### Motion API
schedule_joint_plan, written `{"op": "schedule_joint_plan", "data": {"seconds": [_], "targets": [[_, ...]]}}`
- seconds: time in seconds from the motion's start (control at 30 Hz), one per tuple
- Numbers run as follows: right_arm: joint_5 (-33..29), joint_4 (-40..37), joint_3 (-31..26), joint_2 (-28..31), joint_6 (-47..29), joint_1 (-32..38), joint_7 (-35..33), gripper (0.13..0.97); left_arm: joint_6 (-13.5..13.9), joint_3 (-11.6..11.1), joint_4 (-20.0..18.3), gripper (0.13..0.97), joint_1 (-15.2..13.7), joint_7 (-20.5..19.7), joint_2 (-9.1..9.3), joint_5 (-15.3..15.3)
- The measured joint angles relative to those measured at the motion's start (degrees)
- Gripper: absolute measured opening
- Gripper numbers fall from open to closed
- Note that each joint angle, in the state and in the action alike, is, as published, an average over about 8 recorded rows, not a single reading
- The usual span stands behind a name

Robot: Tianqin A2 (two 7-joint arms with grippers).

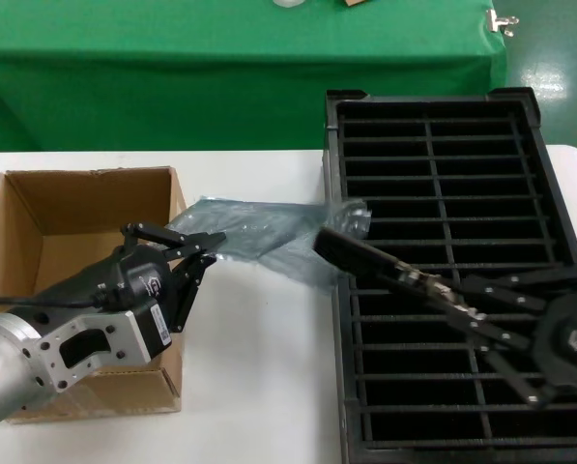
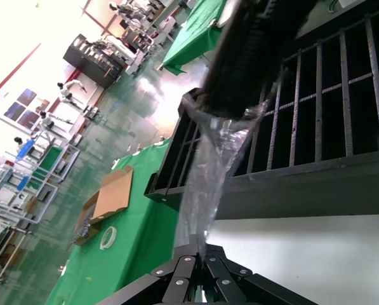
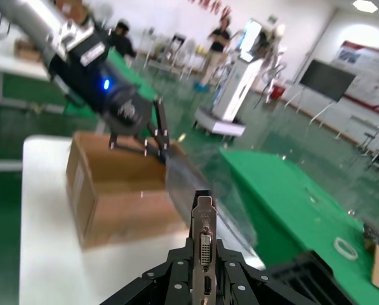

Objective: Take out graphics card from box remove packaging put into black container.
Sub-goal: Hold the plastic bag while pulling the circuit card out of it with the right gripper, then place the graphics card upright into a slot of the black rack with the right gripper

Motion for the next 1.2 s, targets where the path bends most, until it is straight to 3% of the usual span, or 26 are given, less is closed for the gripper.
{"op": "schedule_joint_plan", "data": {"seconds": [0.2,0.33,0.43,0.67,0.87,1.0,1.2], "targets": [[-1.4,-0.5,1.7,8.7,-4.2,3.0,3.4,0.189,0.0,0.0,0.0,0.139,0.0,0.0,0.0,0.0],[-3.9,-1.3,-2.0,13.5,-9.7,11.7,6.7,0.189,0.0,0.0,0.0,0.139,0.0,0.0,0.0,0.0],[-7.1,-1.7,-5.2,14.0,-16.1,19.8,8.8,0.189,0.0,0.0,0.0,0.139,0.0,0.0,0.0,0.0],[-20.3,-3.4,-14.4,3.5,-34.2,38.7,11.4,0.189,0.0,0.0,0.0,0.139,0.0,0.0,0.0,0.0],[-29.4,-8.6,-27.5,-7.2,-46.0,54.7,12.6,0.189,0.0,0.0,0.0,0.139,0.0,0.0,0.0,0.0],[-31.1,-13.1,-38.7,-11.0,-49.3,65.1,13.9,0.189,0.0,0.0,0.0,0.139,0.0,0.0,0.0,0.0],[-28.6,-18.0,-55.7,-12.5,-50.6,79.5,16.9,0.189,0.0,0.0,0.0,0.139,0.0,0.0,0.0,0.0]]}}
